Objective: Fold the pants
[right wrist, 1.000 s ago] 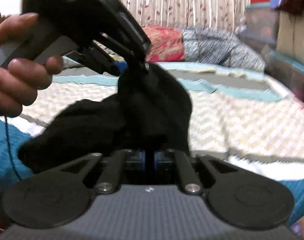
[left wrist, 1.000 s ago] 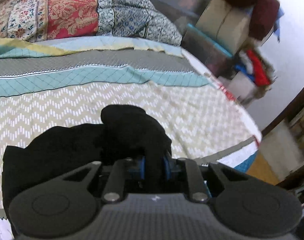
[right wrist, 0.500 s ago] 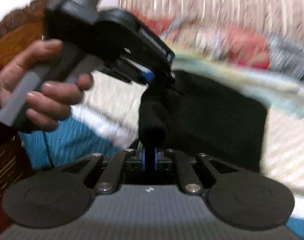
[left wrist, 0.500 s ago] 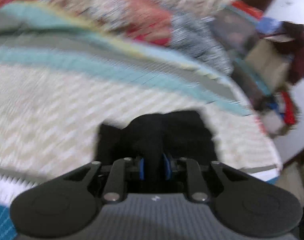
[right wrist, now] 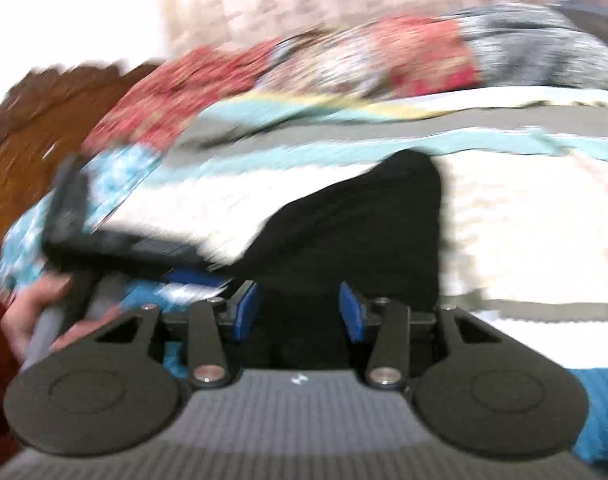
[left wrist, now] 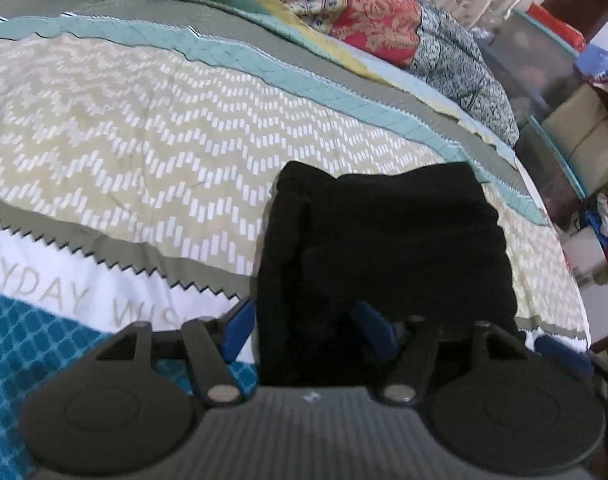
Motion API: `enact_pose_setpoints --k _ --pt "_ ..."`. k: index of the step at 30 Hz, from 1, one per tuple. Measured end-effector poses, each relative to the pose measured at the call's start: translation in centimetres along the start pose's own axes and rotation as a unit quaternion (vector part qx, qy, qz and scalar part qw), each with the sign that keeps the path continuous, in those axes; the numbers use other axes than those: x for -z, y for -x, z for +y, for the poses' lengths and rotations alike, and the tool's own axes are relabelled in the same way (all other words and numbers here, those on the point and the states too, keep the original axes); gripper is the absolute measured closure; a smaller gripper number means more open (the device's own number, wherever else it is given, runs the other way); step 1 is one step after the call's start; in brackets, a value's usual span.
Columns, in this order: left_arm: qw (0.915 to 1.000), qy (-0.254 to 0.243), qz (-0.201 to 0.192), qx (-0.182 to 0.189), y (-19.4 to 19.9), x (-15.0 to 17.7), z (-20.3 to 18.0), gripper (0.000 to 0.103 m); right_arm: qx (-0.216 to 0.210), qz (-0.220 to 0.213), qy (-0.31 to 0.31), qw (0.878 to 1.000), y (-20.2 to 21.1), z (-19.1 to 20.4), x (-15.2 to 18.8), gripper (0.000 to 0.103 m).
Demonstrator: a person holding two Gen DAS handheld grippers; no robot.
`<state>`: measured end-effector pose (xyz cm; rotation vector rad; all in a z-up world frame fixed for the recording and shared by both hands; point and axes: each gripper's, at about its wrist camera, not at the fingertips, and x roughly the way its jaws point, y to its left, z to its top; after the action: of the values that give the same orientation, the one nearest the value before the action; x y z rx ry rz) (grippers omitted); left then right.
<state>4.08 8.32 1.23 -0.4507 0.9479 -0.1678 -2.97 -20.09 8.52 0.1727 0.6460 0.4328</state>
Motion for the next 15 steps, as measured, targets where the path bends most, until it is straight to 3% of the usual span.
enact_pose_setpoints --k 3,5,7,11,15 --pt "0.9986 -0.027 -0.010 -0.044 0.5 0.5 -1.1 0.043 0.026 -0.009 -0.055 0.998 -0.1 -2.1 0.2 0.055" --pt "0.9944 -0.053 -0.008 -0.091 0.1 1.1 -2.1 0.043 0.043 0.014 -0.094 0.995 -1.2 -3.3 0.9 0.055" --pt "0.9912 -0.065 0.000 -0.116 -0.6 1.7 -2.6 0.043 0.057 0.047 -0.122 0.990 -2.6 -4.2 2.0 0.055" --pt "0.9886 -0.065 0.004 -0.136 -1.0 2.4 -2.8 0.042 0.075 0.058 -0.148 0.984 -3.1 -4.6 3.3 0.046" --pt "0.9867 -0.069 0.001 -0.147 -0.5 2.4 -3.2 0.042 0.076 0.052 -0.141 0.986 -2.0 -4.3 2.7 0.044"
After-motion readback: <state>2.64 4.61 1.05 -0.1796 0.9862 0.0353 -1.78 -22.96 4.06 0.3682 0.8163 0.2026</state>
